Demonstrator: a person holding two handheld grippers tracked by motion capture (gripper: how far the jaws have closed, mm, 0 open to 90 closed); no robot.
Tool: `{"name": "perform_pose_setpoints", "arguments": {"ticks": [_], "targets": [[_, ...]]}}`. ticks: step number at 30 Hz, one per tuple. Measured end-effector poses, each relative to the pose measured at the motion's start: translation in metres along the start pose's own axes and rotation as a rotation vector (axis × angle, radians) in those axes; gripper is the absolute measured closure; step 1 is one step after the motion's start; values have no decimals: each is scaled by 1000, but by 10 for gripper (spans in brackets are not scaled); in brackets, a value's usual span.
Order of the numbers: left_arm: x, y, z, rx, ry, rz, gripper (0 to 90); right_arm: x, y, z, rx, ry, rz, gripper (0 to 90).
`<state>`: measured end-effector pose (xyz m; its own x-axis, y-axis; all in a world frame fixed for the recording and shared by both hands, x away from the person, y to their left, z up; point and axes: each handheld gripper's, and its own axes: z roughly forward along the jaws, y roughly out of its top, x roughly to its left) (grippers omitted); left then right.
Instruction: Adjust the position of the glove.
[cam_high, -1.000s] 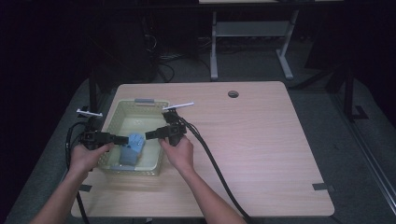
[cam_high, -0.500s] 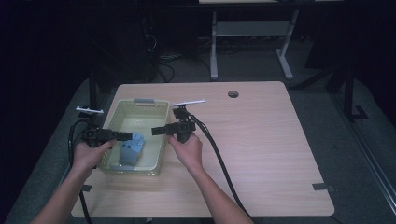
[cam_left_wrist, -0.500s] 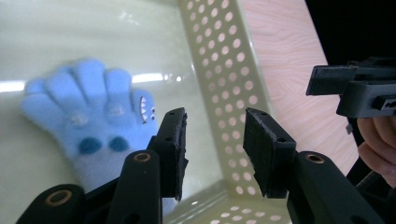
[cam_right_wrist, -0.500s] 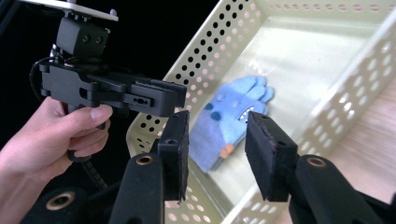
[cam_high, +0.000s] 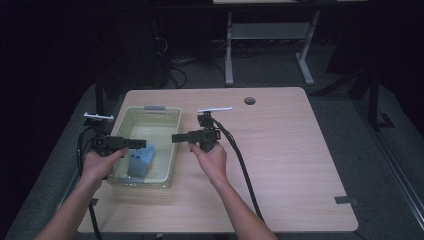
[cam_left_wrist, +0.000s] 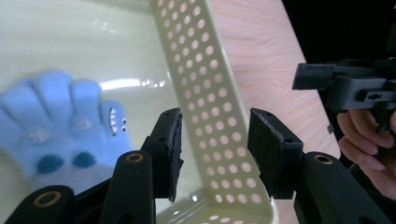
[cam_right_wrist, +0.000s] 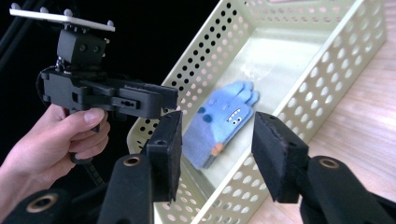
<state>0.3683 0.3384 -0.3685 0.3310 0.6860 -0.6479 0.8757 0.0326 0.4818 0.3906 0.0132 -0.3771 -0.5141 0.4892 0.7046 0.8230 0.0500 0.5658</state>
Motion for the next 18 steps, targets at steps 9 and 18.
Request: {"name": "perform_pose_setpoints", "arguments": {"ticks": [9,18], "targets": [[-9,5,4,-24,-29,17,479,-8,3,-16,-31,15,14,435],[-20,7,10,-35,-74,47,329,-18,4,-37,-73,6,33,346]]}}
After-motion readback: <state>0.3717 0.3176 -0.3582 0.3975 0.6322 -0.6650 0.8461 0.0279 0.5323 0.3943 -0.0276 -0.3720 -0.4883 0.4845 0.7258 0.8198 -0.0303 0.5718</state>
